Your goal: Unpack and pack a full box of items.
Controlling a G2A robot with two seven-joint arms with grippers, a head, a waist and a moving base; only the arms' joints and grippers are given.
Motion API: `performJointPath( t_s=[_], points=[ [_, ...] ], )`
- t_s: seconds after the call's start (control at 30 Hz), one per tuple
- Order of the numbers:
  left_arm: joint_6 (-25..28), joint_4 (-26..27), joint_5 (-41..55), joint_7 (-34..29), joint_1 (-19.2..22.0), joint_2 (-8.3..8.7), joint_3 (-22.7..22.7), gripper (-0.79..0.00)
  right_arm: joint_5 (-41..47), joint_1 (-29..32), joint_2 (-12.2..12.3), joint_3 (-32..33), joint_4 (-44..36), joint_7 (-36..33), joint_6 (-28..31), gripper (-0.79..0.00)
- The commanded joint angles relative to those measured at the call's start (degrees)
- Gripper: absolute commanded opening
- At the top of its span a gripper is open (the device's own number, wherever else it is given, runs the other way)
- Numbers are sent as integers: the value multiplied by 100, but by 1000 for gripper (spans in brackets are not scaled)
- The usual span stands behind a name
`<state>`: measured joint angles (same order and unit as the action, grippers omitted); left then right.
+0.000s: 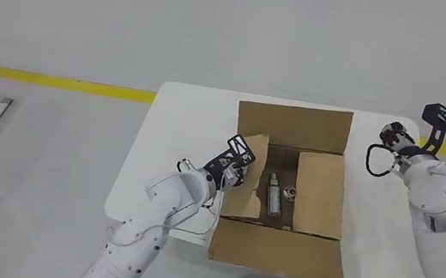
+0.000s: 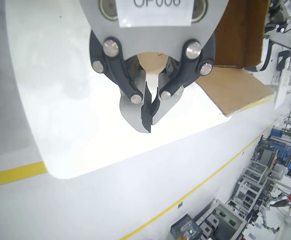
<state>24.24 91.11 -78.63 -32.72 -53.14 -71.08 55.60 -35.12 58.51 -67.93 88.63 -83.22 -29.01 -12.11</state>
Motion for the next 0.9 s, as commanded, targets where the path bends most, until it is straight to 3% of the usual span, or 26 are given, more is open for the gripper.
performJointPath(
  t_s=[0.0,0.27,0.73,0.77,0.8,0.83,0.87],
  points=[
    [94,-88,-24,-35,60,-18,-88,-785,192,-218,-9,-79,227,-173,232,-785],
    [273,-509,73,-126,270,-88,-268,-785,418,-555,16,-262,556,-640,1232,-785],
    [193,-560,71,-103,381,-108,-122,-785,640,-148,118,-104,334,-684,2361,-785],
    [186,-547,46,-103,378,-105,-108,-680,704,-129,120,-95,347,-642,2442,-785],
    [164,-527,3,-103,374,-102,-91,-526,789,-109,123,-72,364,-618,2488,-785],
    [141,-506,-27,-110,364,-98,-71,-9,792,-101,131,-26,369,-538,2477,-785],
    [98,-479,-26,-125,350,-95,-36,0,833,-80,131,32,361,-341,2445,-785]
  ],
)
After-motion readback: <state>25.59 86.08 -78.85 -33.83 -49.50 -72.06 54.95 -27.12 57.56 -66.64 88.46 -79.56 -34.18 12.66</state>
